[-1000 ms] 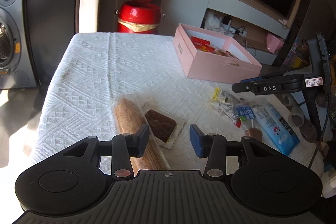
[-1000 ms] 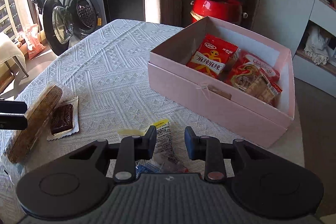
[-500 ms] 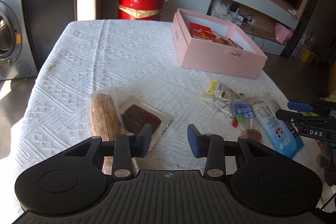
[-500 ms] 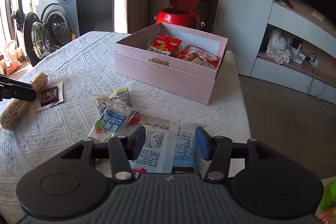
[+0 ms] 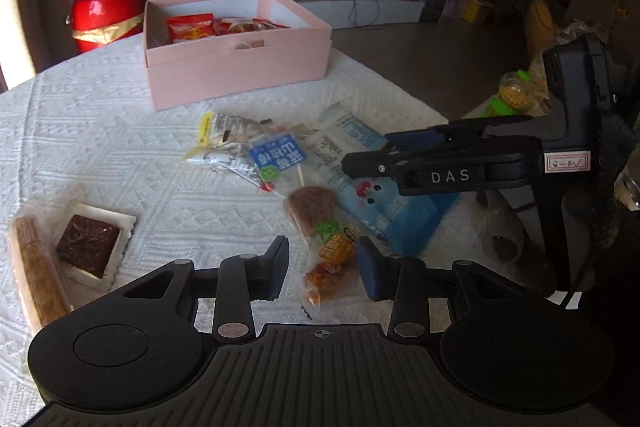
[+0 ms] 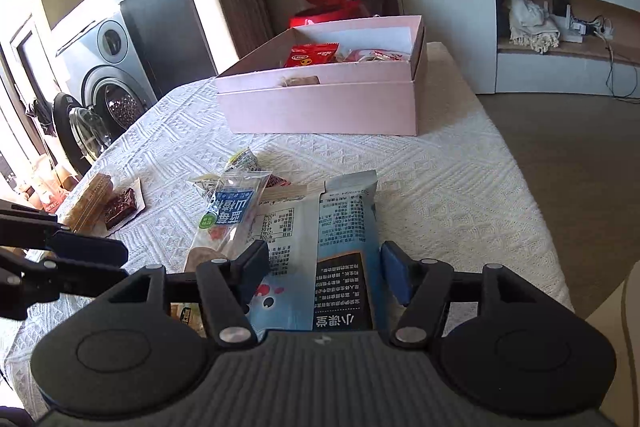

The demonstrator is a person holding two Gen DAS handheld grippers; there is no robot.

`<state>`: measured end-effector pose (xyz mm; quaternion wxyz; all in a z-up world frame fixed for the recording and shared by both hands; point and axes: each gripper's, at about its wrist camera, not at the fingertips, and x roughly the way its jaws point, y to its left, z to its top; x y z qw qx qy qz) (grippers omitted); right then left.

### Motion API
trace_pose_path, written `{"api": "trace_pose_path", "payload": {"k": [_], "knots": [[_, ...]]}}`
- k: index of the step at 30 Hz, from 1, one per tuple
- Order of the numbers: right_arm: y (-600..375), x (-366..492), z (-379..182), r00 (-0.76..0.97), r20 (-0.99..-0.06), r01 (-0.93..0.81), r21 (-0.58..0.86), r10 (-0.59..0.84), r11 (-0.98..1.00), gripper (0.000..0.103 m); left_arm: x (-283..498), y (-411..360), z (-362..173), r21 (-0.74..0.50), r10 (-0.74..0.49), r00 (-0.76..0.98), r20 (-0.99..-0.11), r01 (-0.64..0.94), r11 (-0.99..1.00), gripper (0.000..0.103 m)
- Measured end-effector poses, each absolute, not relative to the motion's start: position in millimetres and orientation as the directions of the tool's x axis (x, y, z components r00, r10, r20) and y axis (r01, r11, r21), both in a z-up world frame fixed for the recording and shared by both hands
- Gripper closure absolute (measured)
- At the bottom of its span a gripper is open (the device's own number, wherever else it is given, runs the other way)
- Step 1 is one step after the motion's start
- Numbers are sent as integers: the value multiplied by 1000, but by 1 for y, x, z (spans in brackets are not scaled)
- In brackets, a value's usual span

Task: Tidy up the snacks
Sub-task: 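Grasp the small orange packet with the left tool while the right tool grasps the blue-label cookie packet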

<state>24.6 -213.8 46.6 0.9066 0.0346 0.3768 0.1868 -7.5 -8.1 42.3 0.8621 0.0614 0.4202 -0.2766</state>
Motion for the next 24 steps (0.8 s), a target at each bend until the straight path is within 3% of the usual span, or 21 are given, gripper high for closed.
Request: {"api": "trace_pose_path", "payload": {"k": [3, 8, 15, 19, 24], "knots": [[-217, 24, 47, 647, -664, -310, 220, 375, 925, 41, -11, -27, 33, -59, -392, 473, -789, 577, 815, 61], [-215, 23, 47, 652, -660, -307, 221, 374, 926, 41, -9, -16, 28, -32, -336, 484, -808, 534, 845, 74], [-214, 22, 46, 657, -656, -304, 221, 372, 927, 41, -4, 50, 32, -60, -173, 592, -787, 206, 977, 76], [-211, 21, 47, 669, -657, -297, 192, 348, 935, 41, -5, 64, 28, -159, -224, 570, -791, 162, 974, 77], [-196, 8, 62, 749, -609, -305, 36, 262, 952, 41, -12, 52, 27, -156, -245, 569, -784, 201, 967, 77]]}}
